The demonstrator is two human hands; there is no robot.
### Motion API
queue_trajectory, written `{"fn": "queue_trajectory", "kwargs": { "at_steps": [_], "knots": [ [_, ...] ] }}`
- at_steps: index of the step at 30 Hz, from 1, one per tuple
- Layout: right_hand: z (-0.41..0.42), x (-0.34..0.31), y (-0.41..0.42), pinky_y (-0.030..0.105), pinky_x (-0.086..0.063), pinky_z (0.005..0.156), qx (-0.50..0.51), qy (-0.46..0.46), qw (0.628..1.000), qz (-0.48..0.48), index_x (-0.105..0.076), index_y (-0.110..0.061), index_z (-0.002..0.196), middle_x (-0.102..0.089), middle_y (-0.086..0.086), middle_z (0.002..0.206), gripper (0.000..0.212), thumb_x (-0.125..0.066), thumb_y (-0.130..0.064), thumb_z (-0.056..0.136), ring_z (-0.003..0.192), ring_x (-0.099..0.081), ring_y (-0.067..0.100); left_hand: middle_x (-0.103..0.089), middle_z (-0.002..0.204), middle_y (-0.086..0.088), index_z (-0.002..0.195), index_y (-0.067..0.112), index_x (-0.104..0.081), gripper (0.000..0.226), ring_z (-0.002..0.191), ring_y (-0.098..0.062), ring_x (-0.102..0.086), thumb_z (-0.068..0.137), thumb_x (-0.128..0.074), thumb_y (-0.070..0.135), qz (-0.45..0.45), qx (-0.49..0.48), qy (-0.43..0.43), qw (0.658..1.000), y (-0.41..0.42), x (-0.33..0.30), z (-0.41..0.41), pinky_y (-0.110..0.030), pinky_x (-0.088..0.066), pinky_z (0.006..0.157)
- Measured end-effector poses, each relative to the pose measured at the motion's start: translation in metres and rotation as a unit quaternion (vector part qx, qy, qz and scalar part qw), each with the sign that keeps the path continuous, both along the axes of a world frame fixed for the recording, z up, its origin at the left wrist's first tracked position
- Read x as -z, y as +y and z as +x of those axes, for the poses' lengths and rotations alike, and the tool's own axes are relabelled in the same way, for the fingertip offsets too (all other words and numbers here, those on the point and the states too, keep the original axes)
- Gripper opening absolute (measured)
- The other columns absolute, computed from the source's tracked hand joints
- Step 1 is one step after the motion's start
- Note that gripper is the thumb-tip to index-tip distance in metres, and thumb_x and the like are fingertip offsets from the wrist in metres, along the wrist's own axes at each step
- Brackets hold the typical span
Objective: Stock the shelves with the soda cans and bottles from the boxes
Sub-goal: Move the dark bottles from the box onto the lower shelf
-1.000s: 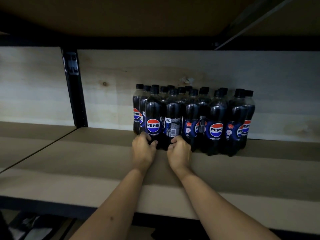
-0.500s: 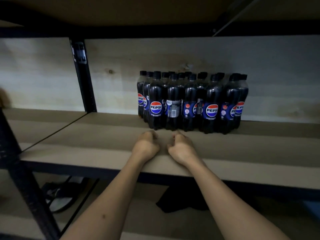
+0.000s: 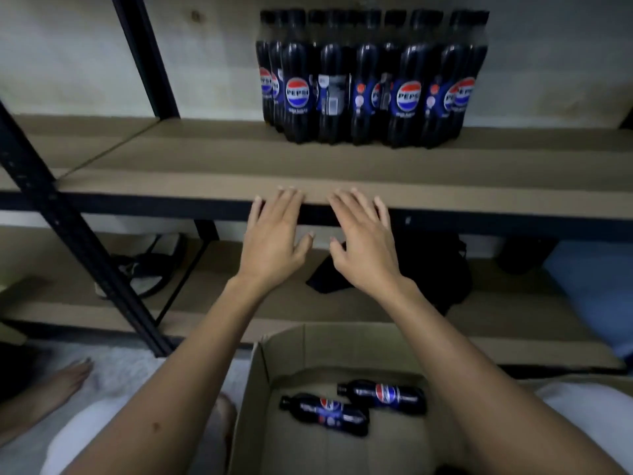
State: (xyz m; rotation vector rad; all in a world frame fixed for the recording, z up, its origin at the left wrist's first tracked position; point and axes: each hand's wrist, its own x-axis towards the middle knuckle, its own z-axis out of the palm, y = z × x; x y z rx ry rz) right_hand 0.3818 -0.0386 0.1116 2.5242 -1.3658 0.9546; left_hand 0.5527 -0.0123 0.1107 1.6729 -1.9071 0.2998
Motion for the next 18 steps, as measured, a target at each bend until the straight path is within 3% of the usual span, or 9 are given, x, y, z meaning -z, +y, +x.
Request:
{"fn": "queue_trajectory", "kwargs": {
  "at_steps": [2,4,8,12,16,18],
  "knots": [
    [-0.004,0.015,0.010,0.042,-0.009,0.121,-0.026,-0.050,0.998,0.004,-0.047,-0.011,0.143,-0.032,0.004,0.158,0.058,-0.061,-0.015,0.087,0.150,-0.018,0.022,-0.020,0.161,-0.010,0.149,0.006,-0.032,0.064,0.150,-0.024,-0.012,0.094,-0.057,0.026,-0.006,0.023,0.039,0.999,0.015,0.020,-0.004,-0.041,-0.020,0.119],
    [-0.006,0.030,0.018,0.041,-0.016,0.120,-0.049,-0.101,0.993,0.023,-0.052,-0.008,0.140,-0.026,0.005,0.161,0.051,-0.058,-0.010,0.089,0.151,-0.012,0.022,-0.016,0.162,-0.009,0.147,0.007,-0.037,0.059,0.149,-0.023,-0.016,0.093,-0.058,0.020,0.013,0.026,0.084,0.996,0.031,0.043,-0.010,-0.036,-0.027,0.115],
    [-0.013,0.075,0.030,0.034,-0.029,0.117,-0.050,-0.172,0.979,0.093,-0.057,-0.002,0.132,-0.043,0.013,0.151,0.044,-0.052,-0.004,0.088,0.145,-0.032,0.025,-0.034,0.155,-0.009,0.142,0.014,-0.045,0.054,0.142,-0.023,-0.034,0.089,-0.057,0.011,0.156,0.016,0.157,0.975,0.054,0.103,-0.017,-0.033,-0.033,0.111],
    [-0.034,0.134,0.038,0.036,-0.040,0.111,-0.035,-0.159,0.970,0.182,-0.063,-0.002,0.124,-0.062,0.016,0.130,0.039,-0.053,0.001,0.087,0.126,-0.054,0.028,-0.062,0.126,-0.008,0.125,0.011,-0.061,0.040,0.116,-0.027,-0.058,0.086,-0.057,0.006,0.245,0.015,0.163,0.956,0.065,0.152,-0.020,-0.028,-0.043,0.096],
    [-0.059,0.187,0.037,0.037,-0.054,0.080,0.055,-0.101,0.931,0.346,-0.062,-0.018,0.126,-0.071,0.010,0.108,0.039,-0.053,-0.006,0.090,0.082,-0.061,0.020,-0.070,0.109,-0.009,0.117,0.016,-0.066,0.032,0.099,-0.024,-0.065,0.087,-0.056,0.010,0.374,-0.029,0.210,0.903,0.061,0.199,-0.019,-0.023,-0.046,0.088],
    [-0.070,0.210,0.034,0.035,-0.054,0.081,0.089,-0.078,0.910,0.398,-0.061,-0.019,0.126,-0.072,0.009,0.109,0.038,-0.054,-0.008,0.091,0.084,-0.065,0.023,-0.069,0.111,-0.009,0.116,0.014,-0.067,0.029,0.105,-0.024,-0.064,0.088,-0.057,0.012,0.426,-0.047,0.230,0.874,0.056,0.228,-0.016,-0.024,-0.046,0.093]
  ]
}}
